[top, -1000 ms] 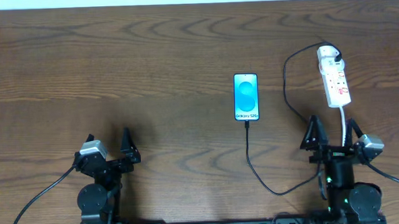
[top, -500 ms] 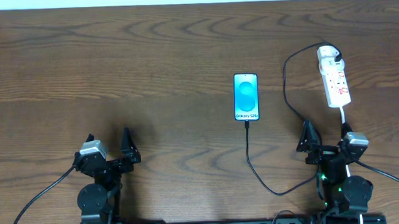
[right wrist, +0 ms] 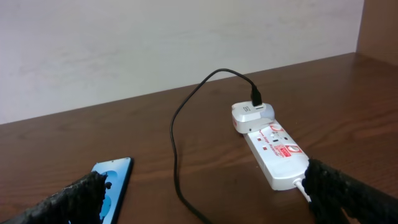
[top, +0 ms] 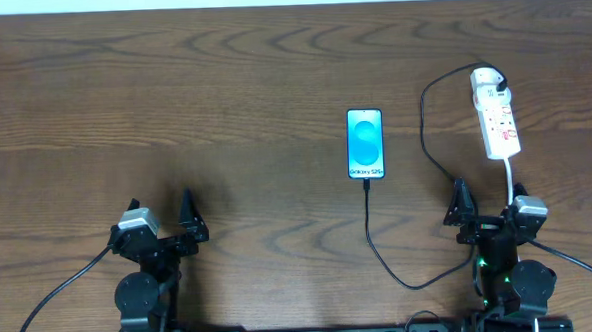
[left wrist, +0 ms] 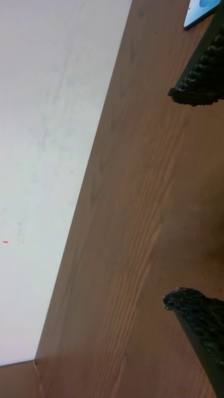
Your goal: Plug charger to phone and switch on socket
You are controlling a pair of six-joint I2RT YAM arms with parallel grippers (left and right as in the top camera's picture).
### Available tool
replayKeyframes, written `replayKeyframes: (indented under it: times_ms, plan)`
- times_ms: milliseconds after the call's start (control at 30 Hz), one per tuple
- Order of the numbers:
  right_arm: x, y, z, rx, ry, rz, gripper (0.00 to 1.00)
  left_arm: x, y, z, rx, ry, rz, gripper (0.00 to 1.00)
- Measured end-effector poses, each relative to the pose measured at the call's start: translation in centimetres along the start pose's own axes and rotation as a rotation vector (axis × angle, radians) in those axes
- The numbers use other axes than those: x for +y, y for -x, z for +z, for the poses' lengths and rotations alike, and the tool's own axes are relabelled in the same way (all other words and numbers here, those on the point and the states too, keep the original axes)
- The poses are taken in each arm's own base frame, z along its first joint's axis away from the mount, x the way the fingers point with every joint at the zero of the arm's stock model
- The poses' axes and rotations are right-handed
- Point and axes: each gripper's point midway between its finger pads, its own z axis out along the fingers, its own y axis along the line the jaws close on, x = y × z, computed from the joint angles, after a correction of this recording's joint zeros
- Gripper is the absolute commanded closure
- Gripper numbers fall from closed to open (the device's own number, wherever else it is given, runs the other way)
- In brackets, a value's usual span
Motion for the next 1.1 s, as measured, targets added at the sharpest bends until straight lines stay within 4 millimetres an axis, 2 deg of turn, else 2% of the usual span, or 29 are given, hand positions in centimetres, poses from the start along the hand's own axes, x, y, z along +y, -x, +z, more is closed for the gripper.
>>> replayKeyframes:
  times_ms: [667,1100]
  plan:
    - [0.00,0.00,0.00,0.000,0.000,-0.003,0.01,0.07,0.02,0.00,-0.001,0.003,0.002,0.04]
    - [0.00,0.00,0.00,0.000,0.000,-0.003,0.01,-0.38,-0.14,0.00,0.006,-0.025,0.161,0.04]
